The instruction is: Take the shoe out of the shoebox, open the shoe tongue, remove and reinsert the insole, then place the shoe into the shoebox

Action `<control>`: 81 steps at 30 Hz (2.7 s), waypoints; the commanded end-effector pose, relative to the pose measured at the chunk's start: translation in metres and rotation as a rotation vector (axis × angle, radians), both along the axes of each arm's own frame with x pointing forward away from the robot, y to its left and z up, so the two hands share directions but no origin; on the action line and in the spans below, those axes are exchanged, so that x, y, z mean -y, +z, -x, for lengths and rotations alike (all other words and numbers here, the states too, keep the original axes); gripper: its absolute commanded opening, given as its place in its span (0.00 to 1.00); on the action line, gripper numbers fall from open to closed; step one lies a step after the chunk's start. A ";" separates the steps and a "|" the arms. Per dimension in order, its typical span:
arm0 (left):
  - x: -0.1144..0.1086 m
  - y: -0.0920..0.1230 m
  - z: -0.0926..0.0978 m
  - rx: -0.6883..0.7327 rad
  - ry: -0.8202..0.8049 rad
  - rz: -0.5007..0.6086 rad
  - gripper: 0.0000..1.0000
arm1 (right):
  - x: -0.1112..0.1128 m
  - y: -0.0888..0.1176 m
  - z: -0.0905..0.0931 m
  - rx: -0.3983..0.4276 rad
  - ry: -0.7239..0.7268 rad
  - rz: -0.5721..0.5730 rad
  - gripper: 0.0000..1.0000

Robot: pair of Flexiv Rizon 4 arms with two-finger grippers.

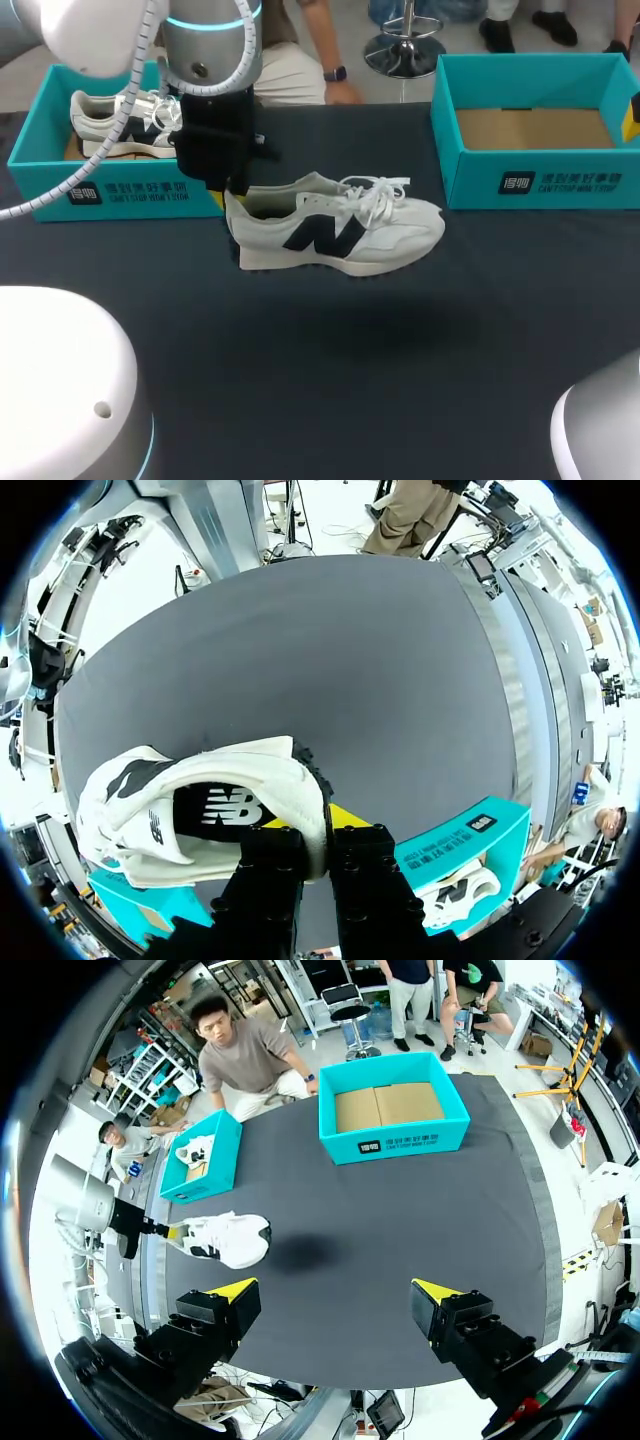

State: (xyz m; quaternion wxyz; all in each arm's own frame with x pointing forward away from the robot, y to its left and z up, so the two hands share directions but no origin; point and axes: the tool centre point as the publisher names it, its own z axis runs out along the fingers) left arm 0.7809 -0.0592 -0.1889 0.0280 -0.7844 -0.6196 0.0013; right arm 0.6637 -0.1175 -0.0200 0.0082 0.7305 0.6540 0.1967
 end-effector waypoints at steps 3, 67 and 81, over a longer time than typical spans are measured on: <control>0.000 0.001 -0.001 0.000 0.000 0.000 0.00 | -0.001 0.002 -0.002 -0.007 0.001 0.002 1.00; 0.038 -0.166 0.009 0.071 0.038 -0.083 1.00 | -0.001 0.002 -0.002 -0.007 0.001 0.002 1.00; -0.025 -0.101 0.017 -0.089 0.247 0.210 1.00 | -0.001 0.002 -0.002 -0.007 0.001 0.002 1.00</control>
